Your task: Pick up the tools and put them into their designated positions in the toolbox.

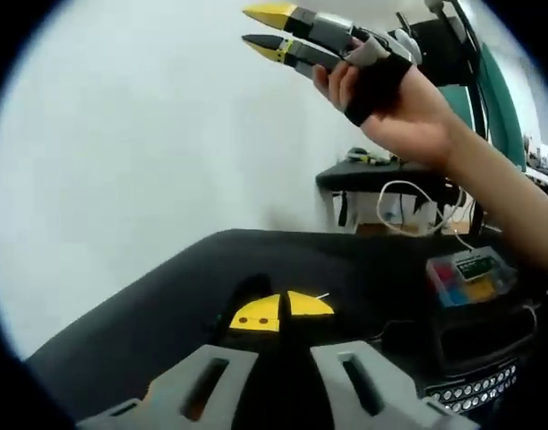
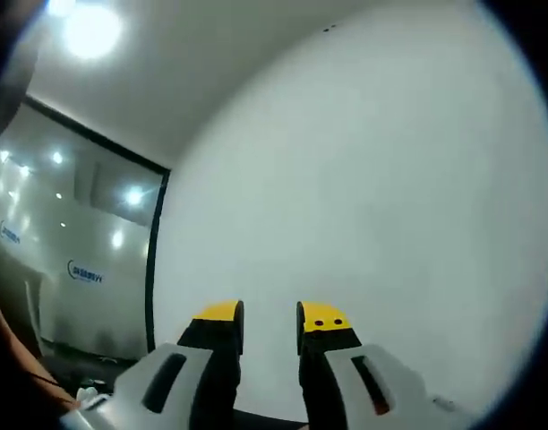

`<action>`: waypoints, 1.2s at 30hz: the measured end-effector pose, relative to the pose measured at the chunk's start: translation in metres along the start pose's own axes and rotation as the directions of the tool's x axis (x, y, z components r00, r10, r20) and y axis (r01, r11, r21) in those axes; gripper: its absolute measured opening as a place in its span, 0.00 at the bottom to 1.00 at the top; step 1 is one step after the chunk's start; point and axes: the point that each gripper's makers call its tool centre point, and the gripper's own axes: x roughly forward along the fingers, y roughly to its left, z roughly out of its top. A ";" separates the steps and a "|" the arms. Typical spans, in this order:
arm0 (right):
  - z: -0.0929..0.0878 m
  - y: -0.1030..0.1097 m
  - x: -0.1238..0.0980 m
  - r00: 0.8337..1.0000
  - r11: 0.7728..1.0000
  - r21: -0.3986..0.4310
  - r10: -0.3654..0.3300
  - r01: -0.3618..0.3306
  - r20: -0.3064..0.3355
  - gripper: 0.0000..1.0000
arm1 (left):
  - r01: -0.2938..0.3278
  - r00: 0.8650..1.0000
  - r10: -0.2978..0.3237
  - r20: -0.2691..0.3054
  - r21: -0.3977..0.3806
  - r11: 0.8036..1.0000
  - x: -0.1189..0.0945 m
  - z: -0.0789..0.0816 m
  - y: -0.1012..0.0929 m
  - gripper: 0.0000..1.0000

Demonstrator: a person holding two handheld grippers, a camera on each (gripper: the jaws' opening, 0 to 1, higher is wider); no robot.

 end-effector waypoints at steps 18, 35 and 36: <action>-0.172 0.056 -0.060 0.497 0.988 -0.010 0.067 -0.151 -0.865 0.00 | -0.104 0.984 0.109 -0.141 0.037 0.994 -0.061 0.017 0.045 0.00; -0.223 0.053 -0.096 0.282 0.918 -0.217 -0.123 -0.331 -0.952 0.00 | 0.031 0.967 -0.012 -0.253 0.074 0.997 -0.034 -0.010 0.008 0.00; -0.223 0.052 -0.090 0.315 0.887 -0.257 -0.135 -0.384 -0.939 0.00 | 0.033 0.968 -0.005 -0.252 0.105 0.994 -0.033 -0.013 0.007 0.00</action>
